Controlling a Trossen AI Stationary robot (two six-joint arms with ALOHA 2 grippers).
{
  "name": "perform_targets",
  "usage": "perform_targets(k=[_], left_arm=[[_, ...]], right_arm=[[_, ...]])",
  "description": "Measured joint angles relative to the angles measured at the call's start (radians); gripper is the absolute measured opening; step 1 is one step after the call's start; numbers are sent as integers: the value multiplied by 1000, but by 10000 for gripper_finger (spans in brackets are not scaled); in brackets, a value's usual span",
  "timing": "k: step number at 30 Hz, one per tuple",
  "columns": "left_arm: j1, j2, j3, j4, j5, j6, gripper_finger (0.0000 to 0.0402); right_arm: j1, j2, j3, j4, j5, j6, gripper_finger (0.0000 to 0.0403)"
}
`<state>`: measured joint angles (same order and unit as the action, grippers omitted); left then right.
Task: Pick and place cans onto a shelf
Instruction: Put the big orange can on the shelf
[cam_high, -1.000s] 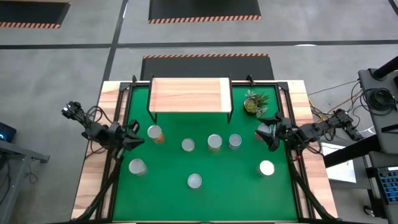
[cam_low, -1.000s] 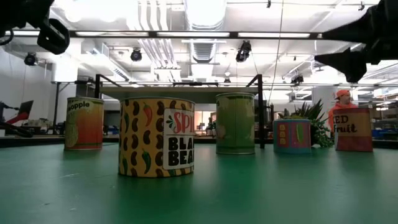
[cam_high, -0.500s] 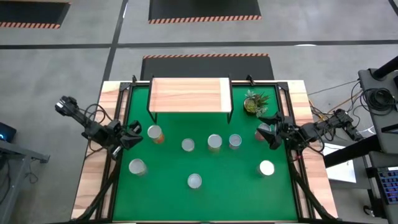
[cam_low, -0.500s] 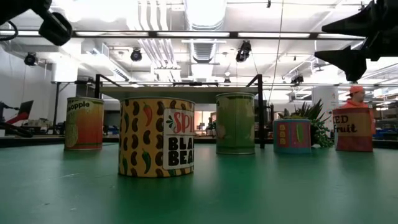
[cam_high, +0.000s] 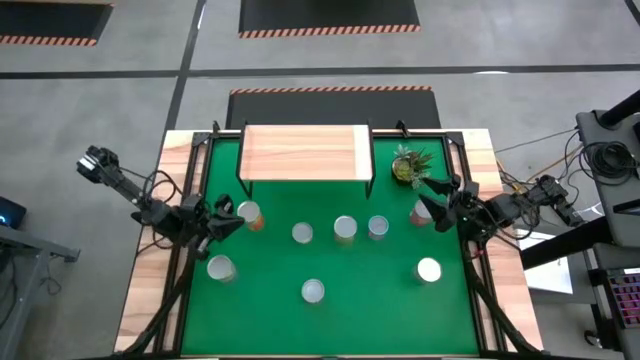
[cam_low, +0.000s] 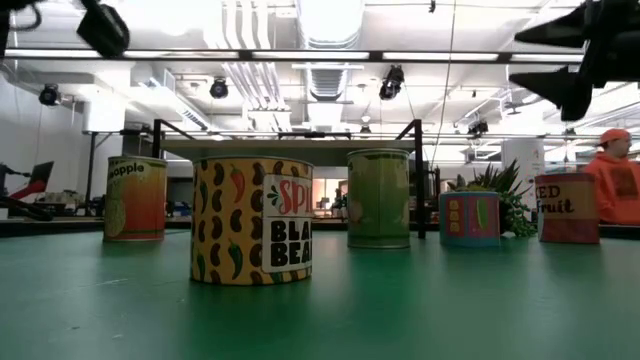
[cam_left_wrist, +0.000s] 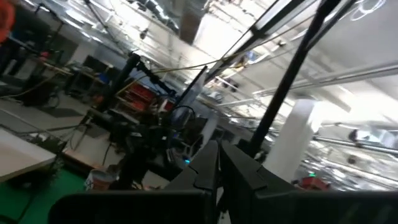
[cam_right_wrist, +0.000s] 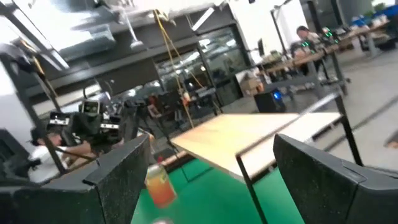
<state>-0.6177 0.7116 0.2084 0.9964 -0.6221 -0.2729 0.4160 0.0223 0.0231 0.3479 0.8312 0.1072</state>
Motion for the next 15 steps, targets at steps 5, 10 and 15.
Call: perform_targets(k=[5,10,15], left_arm=[[0,159,199,-162,-85,-56,0],[3,233,447,-743,-227,-354,0],[21,337,713,-1594,-278,-907,0]], right_arm=[[0,0,1,107,-1,-110,327],[0,0,13,166,-1,-201,327],[0,0,55,159,-32,-228,327]])
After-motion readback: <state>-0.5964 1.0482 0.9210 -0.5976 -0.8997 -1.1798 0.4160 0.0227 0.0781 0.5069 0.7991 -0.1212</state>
